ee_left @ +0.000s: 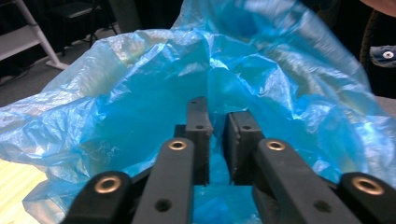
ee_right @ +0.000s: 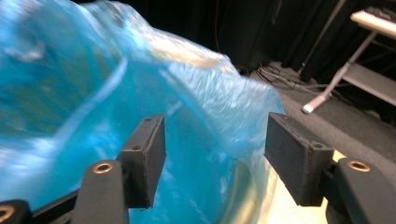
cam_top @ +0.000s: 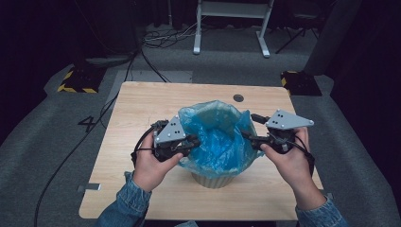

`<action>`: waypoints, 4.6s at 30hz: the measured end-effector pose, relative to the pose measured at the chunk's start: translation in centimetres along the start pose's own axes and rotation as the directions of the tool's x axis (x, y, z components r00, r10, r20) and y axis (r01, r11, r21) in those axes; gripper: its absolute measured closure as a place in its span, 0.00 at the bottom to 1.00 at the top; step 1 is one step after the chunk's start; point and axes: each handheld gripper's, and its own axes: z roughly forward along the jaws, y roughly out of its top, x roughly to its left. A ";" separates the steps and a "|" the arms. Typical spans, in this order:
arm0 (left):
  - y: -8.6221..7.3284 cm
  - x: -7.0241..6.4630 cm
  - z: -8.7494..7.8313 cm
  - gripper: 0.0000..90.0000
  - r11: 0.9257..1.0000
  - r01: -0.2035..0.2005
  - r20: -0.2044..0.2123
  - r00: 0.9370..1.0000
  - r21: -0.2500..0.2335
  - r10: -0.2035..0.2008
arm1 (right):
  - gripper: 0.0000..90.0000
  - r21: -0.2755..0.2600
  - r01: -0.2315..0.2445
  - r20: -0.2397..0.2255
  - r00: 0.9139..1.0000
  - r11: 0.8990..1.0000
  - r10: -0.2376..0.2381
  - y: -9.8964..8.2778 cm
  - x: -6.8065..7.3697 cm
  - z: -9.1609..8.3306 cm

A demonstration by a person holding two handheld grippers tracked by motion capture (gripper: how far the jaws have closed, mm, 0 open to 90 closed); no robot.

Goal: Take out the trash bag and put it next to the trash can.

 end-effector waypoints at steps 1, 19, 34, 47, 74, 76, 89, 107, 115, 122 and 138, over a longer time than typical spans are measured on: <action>0.0 0.1 0.0 0.87 1.000 0.003 -0.006 1.000 0.001 -0.003 | 0.43 0.007 -0.009 0.005 1.000 1.000 0.009 -0.2 -0.2 0.1; -0.2 0.9 0.1 0.71 1.000 -0.001 -0.045 0.999 -0.002 0.001 | 1.00 0.034 -0.004 -0.065 0.998 0.999 0.006 -0.8 -1.7 2.2; 1.3 0.1 0.3 0.89 1.000 -0.024 0.025 0.999 -0.004 0.024 | 1.00 -0.117 -0.011 -0.232 0.972 0.993 -0.016 2.0 1.0 0.5; 2.4 -0.3 1.7 0.90 0.999 -0.045 0.041 0.998 0.006 0.044 | 0.46 -0.029 0.022 -0.418 0.908 0.999 -0.032 2.4 3.9 2.4; 3.8 -2.2 0.2 0.45 0.996 -0.073 -0.012 0.997 -0.060 0.072 | 0.99 0.019 0.004 -0.365 0.931 1.000 0.003 2.7 4.1 3.8; 3.4 -2.1 -0.4 0.42 0.996 -0.073 -0.026 0.997 -0.052 0.072 | 0.99 -0.005 -0.007 -0.350 0.937 1.000 0.005 3.0 3.6 3.4; 0.6 -1.3 -3.2 0.33 0.999 -0.031 -0.092 0.995 -0.028 0.029 | 0.99 -0.099 -0.035 -0.328 0.945 0.994 0.001 5.6 1.8 1.7; -3.7 0.3 -5.4 0.31 0.999 0.049 -0.144 0.988 -0.010 -0.050 | 0.97 -0.180 -0.008 -0.301 0.952 0.984 -0.048 9.4 0.0 -0.9; -7.1 1.4 -5.3 0.30 0.994 0.103 -0.160 0.982 0.024 -0.098 | 0.97 -0.222 -0.017 -0.281 0.958 0.975 -0.047 10.4 -1.0 -2.8; -9.0 1.9 -4.6 0.30 0.991 0.120 -0.157 0.981 0.054 -0.110 | 0.97 -0.256 -0.003 -0.244 0.968 0.967 -0.062 11.7 -1.6 -5.0; -13.0 2.8 -4.6 0.30 0.978 0.180 -0.156 0.974 0.107 -0.162 | 0.97 -0.327 0.006 -0.113 0.993 0.945 -0.045 12.8 -5.5 -11.7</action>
